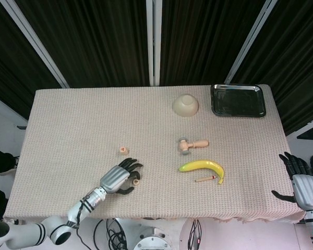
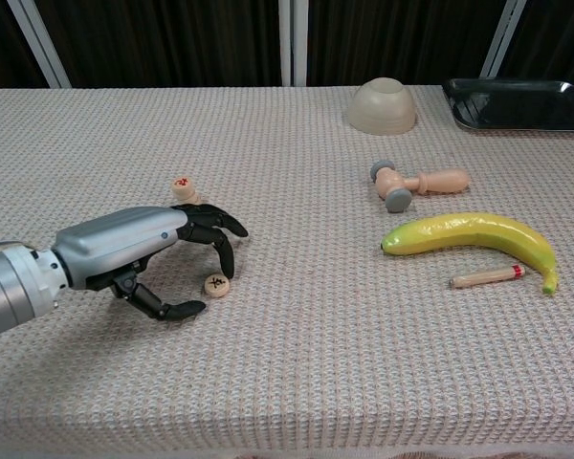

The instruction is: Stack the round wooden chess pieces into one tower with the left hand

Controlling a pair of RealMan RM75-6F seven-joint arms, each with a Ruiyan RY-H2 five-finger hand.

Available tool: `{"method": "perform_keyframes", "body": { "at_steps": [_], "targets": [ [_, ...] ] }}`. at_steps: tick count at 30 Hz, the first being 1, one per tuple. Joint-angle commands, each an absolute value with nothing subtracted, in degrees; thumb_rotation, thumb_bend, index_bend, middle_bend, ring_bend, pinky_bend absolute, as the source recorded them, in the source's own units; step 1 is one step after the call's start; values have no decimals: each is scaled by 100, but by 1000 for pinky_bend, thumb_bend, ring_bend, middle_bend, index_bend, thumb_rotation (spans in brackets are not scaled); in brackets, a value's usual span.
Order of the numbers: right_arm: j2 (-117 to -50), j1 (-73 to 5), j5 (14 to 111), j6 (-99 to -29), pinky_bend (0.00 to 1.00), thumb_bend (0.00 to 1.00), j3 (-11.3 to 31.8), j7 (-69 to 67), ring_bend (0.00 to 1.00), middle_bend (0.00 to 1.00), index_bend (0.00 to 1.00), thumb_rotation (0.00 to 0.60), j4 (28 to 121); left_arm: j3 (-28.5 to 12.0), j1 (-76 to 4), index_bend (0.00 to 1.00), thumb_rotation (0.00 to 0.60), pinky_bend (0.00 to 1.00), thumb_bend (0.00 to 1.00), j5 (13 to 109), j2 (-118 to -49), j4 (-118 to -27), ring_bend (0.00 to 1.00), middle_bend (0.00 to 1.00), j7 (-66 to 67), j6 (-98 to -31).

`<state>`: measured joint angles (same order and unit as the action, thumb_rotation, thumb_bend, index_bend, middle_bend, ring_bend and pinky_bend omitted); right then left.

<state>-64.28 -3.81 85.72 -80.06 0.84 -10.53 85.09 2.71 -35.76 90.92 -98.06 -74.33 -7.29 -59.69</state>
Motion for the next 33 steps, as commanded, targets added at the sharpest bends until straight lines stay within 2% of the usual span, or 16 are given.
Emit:
{"method": "perform_keyframes", "body": {
  "at_steps": [1, 16, 25, 28, 33],
  "targets": [
    [-6427, -378, 8575, -8011, 0, 10, 84, -1052, 0, 0, 0, 600, 8512, 257, -3573, 415, 600, 0, 317, 9075, -9823, -7412, 0, 118, -746, -5968],
    [-6437, -370, 8550, -7999, 0, 11, 93, -1088, 0, 0, 0, 600, 8474, 258, -3539, 469, 600, 0, 317, 9064, -9822, -7476, 0, 125, -878, -6007],
    [-6446, -382, 8564, -7978, 0, 11, 90, -1087, 0, 0, 0, 600, 8460, 265, -3368, 477, 600, 0, 319, 9236, -9214, -8382, 0, 135, -698, -6494],
    [-6452, -381, 8587, -7990, 0, 11, 82, -1074, 0, 0, 0, 600, 8471, 157, -3341, 478, 600, 0, 319, 9215, -8898, -8733, 0, 139, -558, -6638],
    [-6473, -375, 8689, -8051, 0, 10, 53, -1071, 0, 0, 0, 600, 8498, -414, -3366, 485, 600, 0, 319, 8487, -8246, -9165, 0, 144, -512, -6571]
  ]
}}
